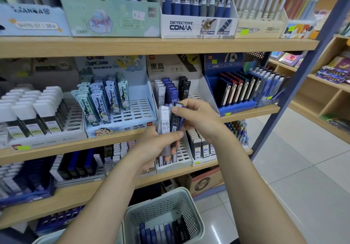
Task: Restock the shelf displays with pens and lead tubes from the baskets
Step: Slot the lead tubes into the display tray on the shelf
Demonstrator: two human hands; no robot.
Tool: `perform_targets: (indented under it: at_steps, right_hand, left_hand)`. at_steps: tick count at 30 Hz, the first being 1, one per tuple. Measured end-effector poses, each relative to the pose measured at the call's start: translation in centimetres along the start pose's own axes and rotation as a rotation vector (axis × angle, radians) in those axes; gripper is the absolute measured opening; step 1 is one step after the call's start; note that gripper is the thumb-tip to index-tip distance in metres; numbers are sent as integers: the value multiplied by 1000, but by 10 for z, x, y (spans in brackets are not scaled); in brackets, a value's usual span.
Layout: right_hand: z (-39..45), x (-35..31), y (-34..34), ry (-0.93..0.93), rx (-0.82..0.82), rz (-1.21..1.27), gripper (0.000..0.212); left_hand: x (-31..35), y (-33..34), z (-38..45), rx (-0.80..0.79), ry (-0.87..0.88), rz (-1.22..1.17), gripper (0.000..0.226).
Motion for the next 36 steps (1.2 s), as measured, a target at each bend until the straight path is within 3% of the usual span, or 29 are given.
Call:
perform_targets:
  at_steps: [6,9,12,15,19,28,36]
  right_hand:
    - [5,0,-4,-86,245,117,14]
    - [8,-2,-11,-92,433,252,15]
    - [7,-3,-16,-72,501,303,13]
    - [3,-1,-17,-47,461,200,11]
    - [3,5,-4,-1,276,130,17]
    - [0,11,-1,25,55,389,22]
    - [9,0,-36,-104,360,357,23]
  left_hand:
    - [-5,-2,0,5,-4,26,14]
    - [-6,-4,1,67,-20,-29,10]
    - [-5,-9,2,160,-5,-108,9]
    - [-3,-11,5,242,50,-152,10]
    - [-3,-5,6,306,124,-127,15]
    - [2,1,7,302,112,-174,13]
    - [2,4,9,253,41,-105,12]
Point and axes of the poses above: each hand's wrist, its own z-axis towards the middle knuckle, its own y-axis out of the palm, x = y × z, the point moved 1 cm from there along z, towards the middle knuckle, and after that the axes turned 7 degrees about -y, right-handed, at the moved point
